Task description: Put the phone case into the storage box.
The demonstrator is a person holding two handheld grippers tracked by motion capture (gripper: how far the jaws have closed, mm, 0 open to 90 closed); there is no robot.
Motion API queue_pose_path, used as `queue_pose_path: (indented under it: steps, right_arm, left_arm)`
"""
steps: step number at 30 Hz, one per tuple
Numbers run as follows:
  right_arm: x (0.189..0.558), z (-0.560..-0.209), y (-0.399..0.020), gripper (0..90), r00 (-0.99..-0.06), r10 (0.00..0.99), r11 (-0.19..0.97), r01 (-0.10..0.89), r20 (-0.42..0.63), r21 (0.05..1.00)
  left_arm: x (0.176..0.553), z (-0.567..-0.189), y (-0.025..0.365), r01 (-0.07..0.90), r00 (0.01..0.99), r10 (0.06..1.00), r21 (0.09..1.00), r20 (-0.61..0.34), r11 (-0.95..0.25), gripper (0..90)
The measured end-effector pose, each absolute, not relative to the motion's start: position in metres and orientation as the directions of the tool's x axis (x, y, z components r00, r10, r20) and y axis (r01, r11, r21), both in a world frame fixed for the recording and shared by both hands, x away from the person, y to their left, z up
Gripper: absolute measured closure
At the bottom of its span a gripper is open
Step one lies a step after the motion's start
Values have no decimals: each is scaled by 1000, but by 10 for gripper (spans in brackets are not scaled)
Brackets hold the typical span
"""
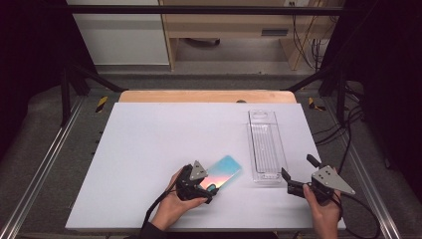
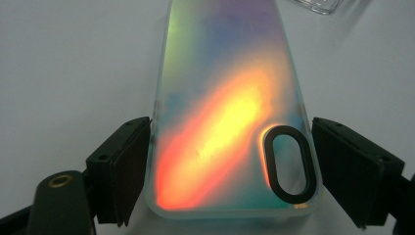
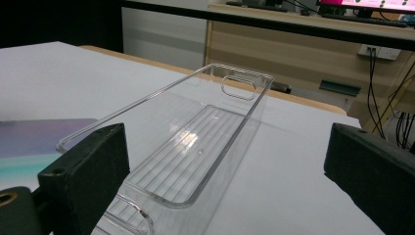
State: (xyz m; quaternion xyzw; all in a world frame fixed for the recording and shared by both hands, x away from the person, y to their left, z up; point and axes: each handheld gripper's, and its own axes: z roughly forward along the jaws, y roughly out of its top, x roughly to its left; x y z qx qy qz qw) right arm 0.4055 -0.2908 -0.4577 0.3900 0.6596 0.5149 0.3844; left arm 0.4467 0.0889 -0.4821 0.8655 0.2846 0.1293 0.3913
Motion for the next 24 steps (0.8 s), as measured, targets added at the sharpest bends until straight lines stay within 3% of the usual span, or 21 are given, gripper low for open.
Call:
queue_pose_path:
  steps: [13, 20, 24]
  right_arm:
    - [404, -452, -284, 40, -428, 899, 138, 87, -88, 987]
    - [398, -440, -264, 25, -423, 889, 216, 56, -173, 975]
    - [395, -429, -245, 38, -409, 871, 315, 42, -271, 948]
  left_arm:
    - [455, -467, 116, 395, 780, 625, 781, -7, -484, 169]
    - [455, -452, 130, 385, 768, 641, 796, 5, -468, 169]
    - [456, -442, 141, 378, 758, 652, 805, 14, -457, 169]
